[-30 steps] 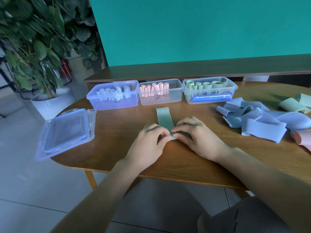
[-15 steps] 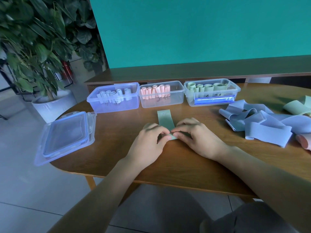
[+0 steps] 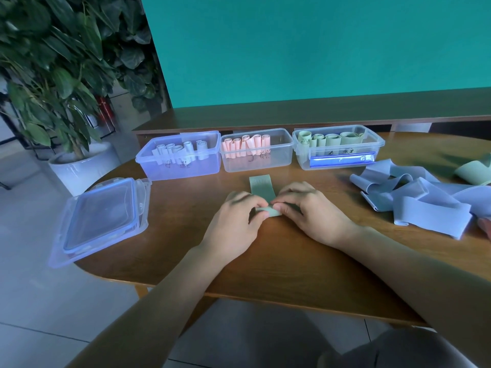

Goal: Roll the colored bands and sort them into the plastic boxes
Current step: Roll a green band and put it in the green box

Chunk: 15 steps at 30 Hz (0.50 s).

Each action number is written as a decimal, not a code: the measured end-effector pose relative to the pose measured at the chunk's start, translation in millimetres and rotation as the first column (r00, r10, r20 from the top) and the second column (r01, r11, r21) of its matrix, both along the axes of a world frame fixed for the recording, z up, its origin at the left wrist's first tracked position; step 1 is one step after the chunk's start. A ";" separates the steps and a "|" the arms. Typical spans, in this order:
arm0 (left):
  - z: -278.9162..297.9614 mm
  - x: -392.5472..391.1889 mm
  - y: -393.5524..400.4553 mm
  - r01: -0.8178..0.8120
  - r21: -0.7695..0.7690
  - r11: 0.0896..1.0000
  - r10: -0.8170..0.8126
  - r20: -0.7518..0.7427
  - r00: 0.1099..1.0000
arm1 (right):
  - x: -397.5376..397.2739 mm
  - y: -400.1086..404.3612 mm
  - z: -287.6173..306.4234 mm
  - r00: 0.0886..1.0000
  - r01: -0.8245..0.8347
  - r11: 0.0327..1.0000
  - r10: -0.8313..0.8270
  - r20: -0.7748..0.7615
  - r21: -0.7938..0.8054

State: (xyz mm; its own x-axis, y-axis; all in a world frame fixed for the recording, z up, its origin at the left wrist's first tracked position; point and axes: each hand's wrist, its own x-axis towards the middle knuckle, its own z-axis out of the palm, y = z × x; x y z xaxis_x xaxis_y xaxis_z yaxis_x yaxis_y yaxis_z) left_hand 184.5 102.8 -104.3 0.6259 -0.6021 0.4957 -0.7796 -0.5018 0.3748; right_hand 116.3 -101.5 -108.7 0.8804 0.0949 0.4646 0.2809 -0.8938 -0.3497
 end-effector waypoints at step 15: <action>1.5 17.3 -7.3 -0.020 0.013 1.000 0.020 0.022 1.000 | 20.1 -5.0 1.5 1.000 0.004 1.000 -0.004 0.010 0.021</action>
State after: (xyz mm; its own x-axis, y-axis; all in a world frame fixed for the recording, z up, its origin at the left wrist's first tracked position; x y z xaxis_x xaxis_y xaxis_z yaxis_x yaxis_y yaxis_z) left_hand 201.8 95.5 -102.8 0.6272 -0.5963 0.5010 -0.7771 -0.5223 0.3512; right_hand 136.3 -106.5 -107.3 0.8761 0.0815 0.4752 0.2809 -0.8874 -0.3656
